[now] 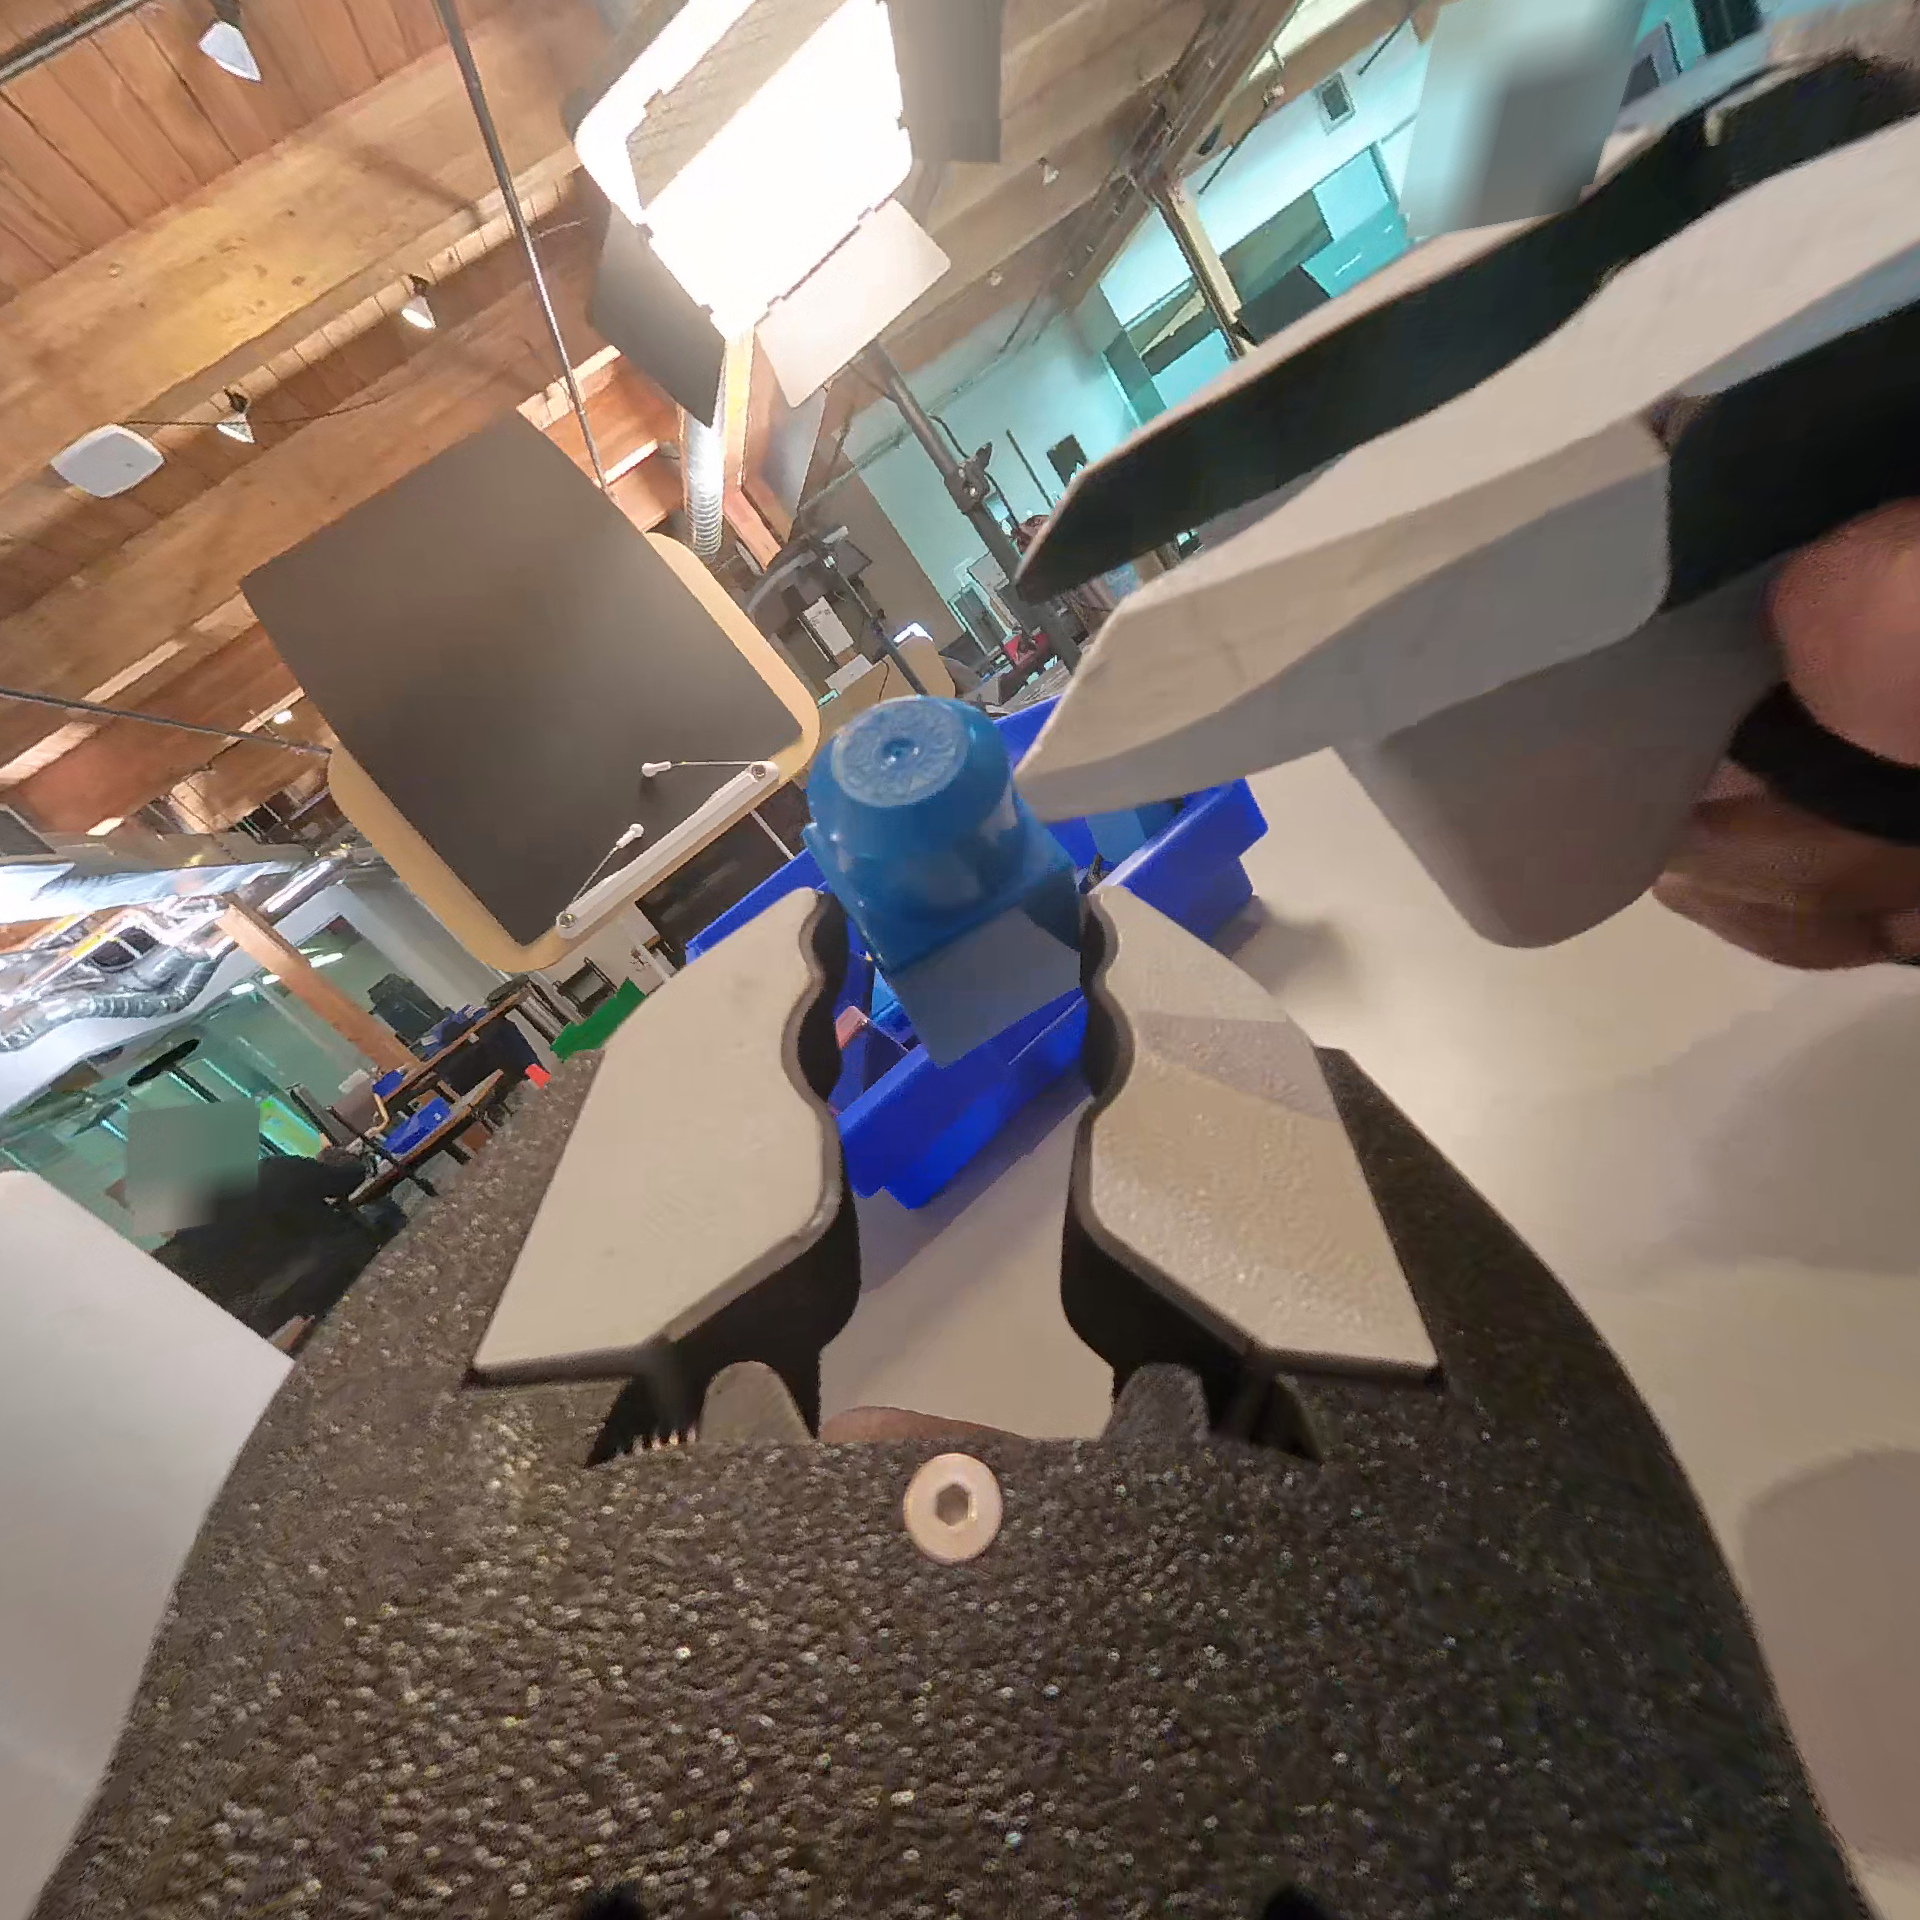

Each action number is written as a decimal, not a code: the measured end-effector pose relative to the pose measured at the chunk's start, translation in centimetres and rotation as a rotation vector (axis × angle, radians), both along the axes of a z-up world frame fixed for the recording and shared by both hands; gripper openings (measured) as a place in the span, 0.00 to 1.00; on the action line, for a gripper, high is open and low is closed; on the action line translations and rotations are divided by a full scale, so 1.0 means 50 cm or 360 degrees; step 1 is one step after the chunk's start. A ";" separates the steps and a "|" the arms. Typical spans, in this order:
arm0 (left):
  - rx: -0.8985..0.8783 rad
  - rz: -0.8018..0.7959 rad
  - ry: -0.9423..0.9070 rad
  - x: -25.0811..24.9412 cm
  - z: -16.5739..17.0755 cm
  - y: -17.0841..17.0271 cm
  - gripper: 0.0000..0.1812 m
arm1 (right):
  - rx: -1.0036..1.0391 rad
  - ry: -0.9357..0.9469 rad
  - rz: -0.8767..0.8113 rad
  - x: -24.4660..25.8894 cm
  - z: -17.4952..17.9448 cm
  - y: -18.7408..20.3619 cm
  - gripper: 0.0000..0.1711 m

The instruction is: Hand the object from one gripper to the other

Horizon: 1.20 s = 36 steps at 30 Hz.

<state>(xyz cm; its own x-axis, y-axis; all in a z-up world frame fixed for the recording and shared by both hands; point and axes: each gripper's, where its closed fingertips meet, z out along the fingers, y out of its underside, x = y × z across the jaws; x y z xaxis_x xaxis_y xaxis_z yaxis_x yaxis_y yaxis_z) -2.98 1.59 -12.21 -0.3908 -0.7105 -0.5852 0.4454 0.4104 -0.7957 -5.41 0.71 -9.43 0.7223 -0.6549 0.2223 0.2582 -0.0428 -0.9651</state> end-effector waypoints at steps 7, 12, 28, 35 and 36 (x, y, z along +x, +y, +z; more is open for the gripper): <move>0.0231 -0.0021 -0.0119 -0.019 -0.019 -0.031 0.24 | -0.0272 0.0025 0.0085 -0.004 -0.044 0.008 0.36; 0.0367 -0.0012 -0.0244 -0.032 -0.026 -0.046 0.25 | -0.0459 -0.0006 0.0062 -0.002 -0.073 0.011 0.25; 0.0023 -0.0208 -0.0274 -0.062 0.026 -0.039 0.32 | 0.0745 0.0985 0.0781 -0.007 -0.008 -0.005 0.22; 0.0063 -0.0145 -0.0292 -0.056 0.021 -0.034 0.21 | 0.0760 0.1188 0.1035 -0.037 -0.017 0.025 0.22; 0.0057 -0.0160 -0.0273 -0.056 0.020 -0.034 0.20 | 0.0765 0.1199 0.1027 -0.033 -0.018 0.022 0.22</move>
<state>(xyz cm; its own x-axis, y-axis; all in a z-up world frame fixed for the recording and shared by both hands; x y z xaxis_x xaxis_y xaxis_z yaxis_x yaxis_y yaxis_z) -5.76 -0.09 -11.19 -0.3514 -0.6504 -0.6734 0.6133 0.3835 -0.6905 -7.07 1.82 -10.32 0.8032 -0.0061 -0.5956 -0.5646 0.3109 -0.7646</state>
